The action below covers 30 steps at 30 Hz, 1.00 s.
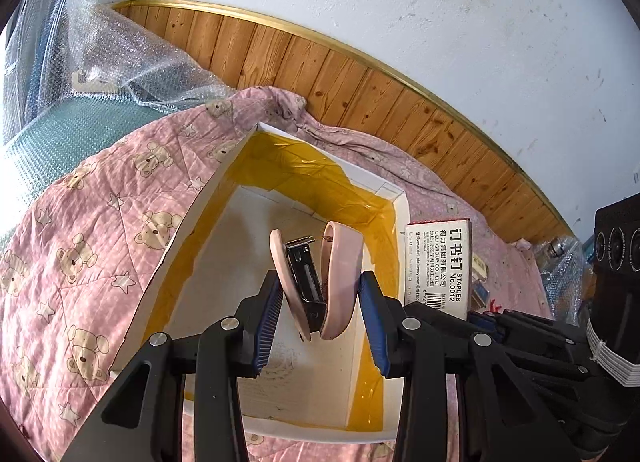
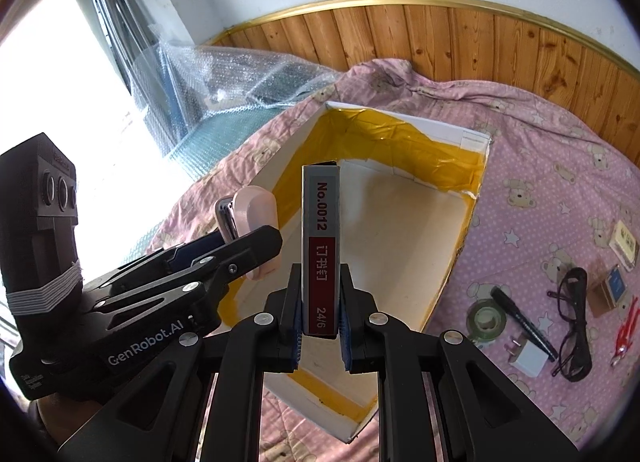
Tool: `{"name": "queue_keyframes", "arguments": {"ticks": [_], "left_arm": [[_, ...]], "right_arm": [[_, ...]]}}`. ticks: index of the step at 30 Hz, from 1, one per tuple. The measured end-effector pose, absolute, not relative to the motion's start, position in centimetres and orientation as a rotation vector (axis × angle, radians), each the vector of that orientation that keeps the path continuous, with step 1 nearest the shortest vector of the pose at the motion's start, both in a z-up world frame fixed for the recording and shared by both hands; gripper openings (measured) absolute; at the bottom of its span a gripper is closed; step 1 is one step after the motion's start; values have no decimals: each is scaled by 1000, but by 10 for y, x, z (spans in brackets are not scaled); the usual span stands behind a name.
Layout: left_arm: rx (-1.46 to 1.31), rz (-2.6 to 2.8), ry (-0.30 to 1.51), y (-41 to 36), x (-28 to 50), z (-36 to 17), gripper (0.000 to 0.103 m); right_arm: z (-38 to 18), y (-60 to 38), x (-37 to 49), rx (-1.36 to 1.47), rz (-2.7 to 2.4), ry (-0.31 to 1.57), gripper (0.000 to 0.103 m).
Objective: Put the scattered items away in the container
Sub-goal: 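Open both tools to drop the stapler and staples box inside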
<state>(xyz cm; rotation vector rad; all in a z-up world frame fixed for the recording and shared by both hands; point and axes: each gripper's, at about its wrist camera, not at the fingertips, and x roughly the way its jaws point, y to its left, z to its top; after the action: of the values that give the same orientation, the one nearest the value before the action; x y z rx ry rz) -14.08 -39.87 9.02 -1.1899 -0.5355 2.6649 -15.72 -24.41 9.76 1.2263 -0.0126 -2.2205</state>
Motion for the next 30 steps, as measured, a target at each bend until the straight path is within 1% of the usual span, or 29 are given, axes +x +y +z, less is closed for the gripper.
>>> {"name": "queue_keyframes", "arguments": {"ticks": [16,18,20,21,22,23,30], "left_arm": [[-1302,2667,-480,-404,-173,69,41],[-1328,2666,-484,-405,-178,64,41],[-1364,2656,-496,-408,-184,57,42],[-1382,2644,-513,-409,-187,53,42],[-1400,2634,-526,-411,-189,50,42],[-1405,2633,-526,-411,-189,49,43],[-1388,2658,-519,-412,-180,58,44]], "right_arm": [[71,-255,-187,1290,-2205,-8,16],[67,-254,-192,1299,-2213,-15,19],[63,-253,-197,1308,-2223,-23,20],[60,-252,-198,1314,-2227,-29,29],[59,-250,-198,1319,-2226,-37,33],[58,-248,-197,1325,-2224,-45,34],[66,-241,-185,1312,-2205,-74,34]]}}
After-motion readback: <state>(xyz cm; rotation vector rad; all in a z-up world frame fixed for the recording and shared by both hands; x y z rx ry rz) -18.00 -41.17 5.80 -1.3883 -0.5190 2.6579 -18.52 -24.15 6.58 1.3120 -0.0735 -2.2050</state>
